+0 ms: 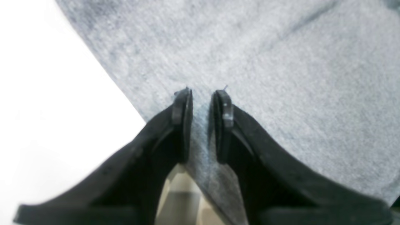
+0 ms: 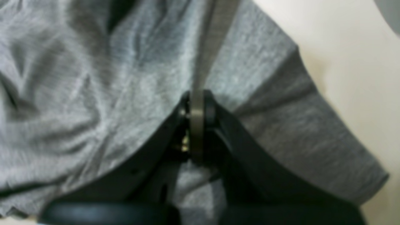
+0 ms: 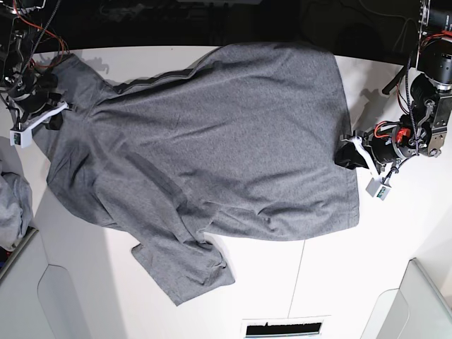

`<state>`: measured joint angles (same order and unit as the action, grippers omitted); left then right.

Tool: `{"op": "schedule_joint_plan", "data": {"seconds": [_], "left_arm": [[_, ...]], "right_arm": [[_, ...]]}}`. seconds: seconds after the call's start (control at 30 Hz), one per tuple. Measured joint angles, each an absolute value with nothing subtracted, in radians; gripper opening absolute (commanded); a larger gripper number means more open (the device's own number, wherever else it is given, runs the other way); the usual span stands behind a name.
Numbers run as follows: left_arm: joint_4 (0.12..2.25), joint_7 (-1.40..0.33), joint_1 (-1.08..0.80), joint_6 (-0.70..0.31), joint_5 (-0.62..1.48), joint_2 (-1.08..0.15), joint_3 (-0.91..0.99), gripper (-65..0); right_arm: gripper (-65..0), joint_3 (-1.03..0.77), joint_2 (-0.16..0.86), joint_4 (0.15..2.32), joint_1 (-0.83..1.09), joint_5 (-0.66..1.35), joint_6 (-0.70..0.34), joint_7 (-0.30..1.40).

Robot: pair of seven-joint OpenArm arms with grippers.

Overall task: Layout the t-shirt on the table in an organized manner, then fold the t-shirt properly
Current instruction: 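Pull the shirt corners apart with both grippers to straighten it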

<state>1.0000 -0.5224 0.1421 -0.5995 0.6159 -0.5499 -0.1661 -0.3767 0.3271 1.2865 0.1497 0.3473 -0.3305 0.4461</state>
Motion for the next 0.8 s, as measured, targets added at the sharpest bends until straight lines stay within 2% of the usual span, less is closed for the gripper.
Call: {"op": "schedule_joint_plan", "data": {"seconds": [0.27, 0.43, 0.6, 0.8], "left_arm": [[0.99, -0.587, 0.145, -0.58, 0.609, -0.618, -0.164, -50.6], [1.013, -0.686, 0.131, -0.616, 0.744, -0.669, -0.167, -50.6], [1.142, -0.718, 0.121, -0.612, 0.76, -0.684, -0.123, -50.6], [1.202, -0.637, 0.17, -0.579, 0.713, -0.656, -0.099, -50.6]], "right_arm": [[-65.0, -0.392, 0.307, 1.48, 0.288, 0.369, -0.34, 0.505], [-65.0, -0.428, 0.319, 1.581, 0.241, 0.399, -0.336, 0.472], [-65.0, -0.424, 0.308, 1.517, 0.087, 0.396, -0.347, 0.476], [-65.0, -0.424, 0.316, 1.275, -0.138, 0.389, -0.372, 0.464]]}}
